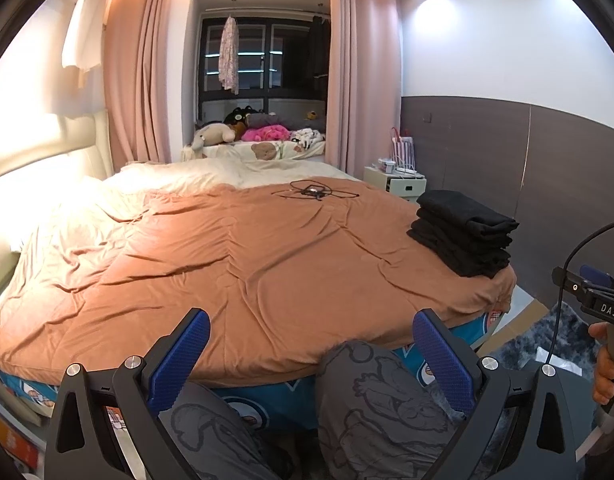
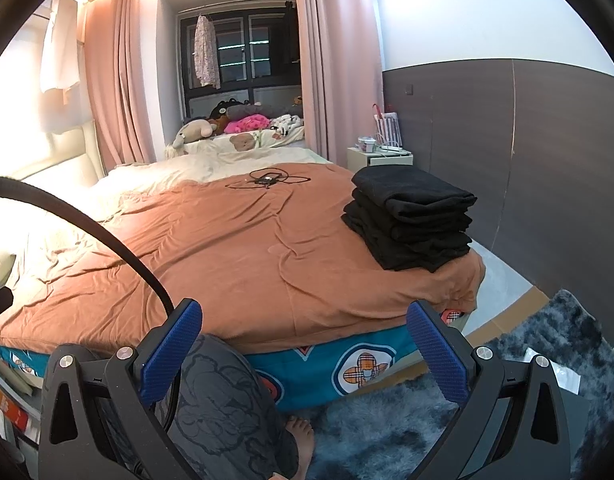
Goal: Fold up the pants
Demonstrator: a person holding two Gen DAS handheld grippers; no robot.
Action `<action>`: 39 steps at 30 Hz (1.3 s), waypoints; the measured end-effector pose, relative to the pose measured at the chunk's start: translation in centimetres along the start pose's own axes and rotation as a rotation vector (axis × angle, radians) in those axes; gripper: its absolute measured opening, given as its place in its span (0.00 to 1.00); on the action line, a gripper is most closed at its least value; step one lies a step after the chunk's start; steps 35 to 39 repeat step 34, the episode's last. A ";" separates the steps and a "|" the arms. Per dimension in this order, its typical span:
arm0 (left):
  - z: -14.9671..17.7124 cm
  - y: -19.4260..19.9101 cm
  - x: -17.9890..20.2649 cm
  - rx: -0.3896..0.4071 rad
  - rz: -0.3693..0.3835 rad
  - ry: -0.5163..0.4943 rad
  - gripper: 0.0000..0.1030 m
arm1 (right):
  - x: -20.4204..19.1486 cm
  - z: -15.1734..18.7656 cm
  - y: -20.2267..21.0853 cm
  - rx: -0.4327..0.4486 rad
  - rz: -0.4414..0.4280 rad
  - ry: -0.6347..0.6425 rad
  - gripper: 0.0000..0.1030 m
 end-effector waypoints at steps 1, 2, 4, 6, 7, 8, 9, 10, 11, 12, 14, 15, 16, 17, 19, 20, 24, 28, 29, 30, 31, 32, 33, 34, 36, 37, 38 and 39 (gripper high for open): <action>0.0 0.0 0.0 0.000 -0.001 0.001 0.99 | 0.0 0.0 0.0 0.001 0.001 0.002 1.00; 0.0 0.0 0.0 0.000 -0.001 0.001 0.99 | -0.1 0.0 0.1 0.003 0.001 0.003 1.00; 0.0 0.0 -0.1 -0.001 0.002 0.003 0.99 | -0.1 -0.1 0.1 0.005 0.002 0.003 1.00; 0.1 0.0 0.0 -0.001 0.003 0.003 1.00 | -0.1 -0.1 0.2 0.007 -0.001 0.003 1.00; 0.1 0.0 0.0 -0.002 0.002 0.003 1.00 | -0.1 -0.1 0.2 0.009 0.000 0.005 1.00; 0.1 0.0 0.0 -0.002 0.001 0.005 1.00 | -0.2 -0.1 0.2 0.009 0.002 0.006 1.00; 0.1 0.1 0.1 -0.001 0.000 0.006 0.99 | -0.2 0.0 0.1 0.009 0.003 0.007 1.00; 0.1 0.1 0.0 0.000 0.002 0.007 0.99 | -0.3 0.0 0.1 0.008 0.003 0.008 1.00; 0.1 0.2 0.0 0.001 0.002 0.009 0.99 | -0.3 0.0 0.2 0.009 0.003 0.008 1.00; 0.1 0.2 0.1 0.001 -0.001 0.008 0.99 | -0.3 0.1 0.2 0.009 0.003 0.008 1.00; 0.1 0.3 0.1 0.001 -0.005 0.007 0.99 | -0.3 0.0 0.1 0.010 0.004 0.009 1.00; 0.1 0.3 0.2 0.002 -0.004 0.007 1.00 | -0.2 0.0 0.1 0.010 0.004 0.011 1.00; 0.1 0.4 0.2 0.003 -0.003 0.009 1.00 | -0.1 0.0 0.0 0.009 0.004 0.011 1.00; 0.1 0.4 0.3 0.003 -0.003 0.010 1.00 | -0.1 0.0 0.0 0.009 0.004 0.010 1.00; 0.1 0.4 0.3 0.003 -0.003 0.008 0.99 | 0.0 0.0 0.0 0.009 0.003 0.010 1.00; 0.1 0.4 0.3 0.003 -0.003 0.009 0.99 | 0.0 -0.1 0.0 0.009 0.003 0.010 1.00; 0.1 0.6 0.4 0.002 0.000 0.011 1.00 | 0.0 -0.1 -0.1 0.008 0.002 0.011 1.00; 0.1 0.6 0.3 0.003 -0.001 0.012 0.99 | 0.1 -0.1 0.0 0.008 0.004 0.010 1.00; 0.1 0.6 0.3 0.005 -0.001 0.012 0.99 | 0.0 -0.1 0.0 0.009 0.004 0.010 1.00; 0.1 0.7 0.4 0.009 0.001 0.012 1.00 | 0.0 -0.1 0.0 0.009 0.003 0.010 1.00; 0.1 0.7 0.4 0.011 0.003 0.012 0.99 | 0.0 -0.2 -0.1 0.008 0.002 0.010 1.00; 0.1 0.7 0.4 0.010 0.002 0.012 1.00 | 0.1 -0.1 0.0 0.006 0.001 0.009 1.00; 0.1 0.7 0.4 0.010 0.003 0.012 1.00 | 0.2 -0.1 0.0 0.005 0.000 0.008 1.00; 0.1 0.7 0.4 0.010 0.005 0.013 1.00 | 0.2 -0.1 0.0 0.006 0.001 0.008 1.00; 0.1 0.7 0.4 0.010 0.005 0.013 1.00 | 0.2 -0.1 0.0 0.006 0.001 0.008 1.00; 0.1 0.7 0.4 0.010 0.005 0.013 1.00 | 0.2 -0.1 0.0 0.006 0.001 0.008 1.00; 0.1 0.7 0.4 0.010 0.005 0.013 1.00 | 0.2 -0.1 0.0 0.006 0.001 0.008 1.00; 0.1 0.7 0.4 0.010 0.005 0.013 1.00 | 0.2 -0.1 0.0 0.006 0.001 0.008 1.00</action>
Point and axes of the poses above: each gripper's, at about its wrist camera, not at the fingertips, and y roughly against the way its jaws point, x to its right, z to its underside, the point moved 1 cm from there along -y, roughly the way its jaws point, and after that the axes turned 15 degrees about -y, right-handed, at the moved point
